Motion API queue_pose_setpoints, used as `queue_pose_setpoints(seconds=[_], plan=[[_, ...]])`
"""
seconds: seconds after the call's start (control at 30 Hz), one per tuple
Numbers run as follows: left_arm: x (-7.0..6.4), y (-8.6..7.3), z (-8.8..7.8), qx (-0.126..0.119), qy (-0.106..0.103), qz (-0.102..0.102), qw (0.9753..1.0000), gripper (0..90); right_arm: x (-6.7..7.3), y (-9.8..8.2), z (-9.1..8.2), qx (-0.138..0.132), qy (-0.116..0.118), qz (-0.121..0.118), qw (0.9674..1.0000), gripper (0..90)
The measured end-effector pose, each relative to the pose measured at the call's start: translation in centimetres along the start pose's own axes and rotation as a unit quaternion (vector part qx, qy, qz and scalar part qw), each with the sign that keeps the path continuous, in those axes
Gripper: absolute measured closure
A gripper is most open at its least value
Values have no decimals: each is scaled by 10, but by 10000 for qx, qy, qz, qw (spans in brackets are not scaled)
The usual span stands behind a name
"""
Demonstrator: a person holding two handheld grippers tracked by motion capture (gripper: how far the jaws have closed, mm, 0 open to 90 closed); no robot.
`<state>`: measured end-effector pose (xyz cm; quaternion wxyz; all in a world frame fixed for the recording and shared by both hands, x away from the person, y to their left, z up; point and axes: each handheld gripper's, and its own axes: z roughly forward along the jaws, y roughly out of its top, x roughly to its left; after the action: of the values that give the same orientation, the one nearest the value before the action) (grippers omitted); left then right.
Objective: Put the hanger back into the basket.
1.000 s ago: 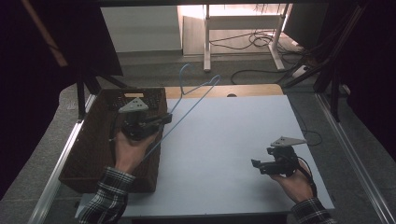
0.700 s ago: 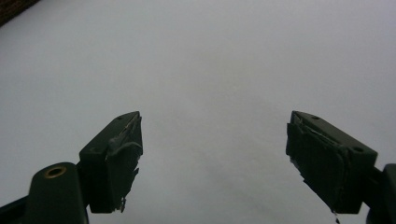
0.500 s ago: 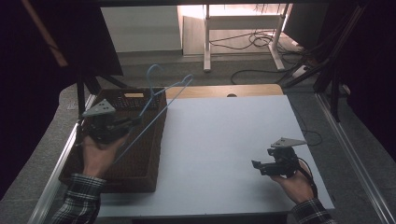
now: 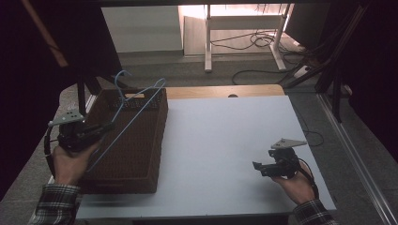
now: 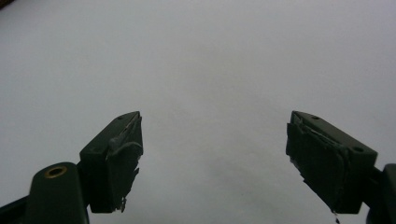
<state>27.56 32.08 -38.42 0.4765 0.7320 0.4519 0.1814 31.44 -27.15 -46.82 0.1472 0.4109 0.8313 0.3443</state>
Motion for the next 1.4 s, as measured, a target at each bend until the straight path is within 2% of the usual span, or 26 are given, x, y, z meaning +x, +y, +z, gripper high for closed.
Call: queue_pose_setpoints(seconds=[0.13,0.47,0.67,0.9,1.13,1.33,1.4], plan=[[8,-7,-1,60,47,-13,10000,874,0,0,0,28,5,-5,10000,193],[25,-24,3,140,-56,-110,9998,874,-1,-1,1,54,13,-31,10000,194],[32,-34,8,291,-115,-178,9994,874,-1,-1,1,85,7,-14,10000,195],[40,-40,15,394,-198,-292,9986,874,0,-1,2,97,6,-39,9999,195],[46,-43,23,591,-146,-394,9974,873,-1,-2,3,129,7,-46,9999,195],[49,-44,30,813,-10,-404,9959,872,-1,-2,3,139,13,-45,9999,195],[50,-44,31,882,138,-466,9949,868,-1,-2,3,138,13,-56,9999,195]])
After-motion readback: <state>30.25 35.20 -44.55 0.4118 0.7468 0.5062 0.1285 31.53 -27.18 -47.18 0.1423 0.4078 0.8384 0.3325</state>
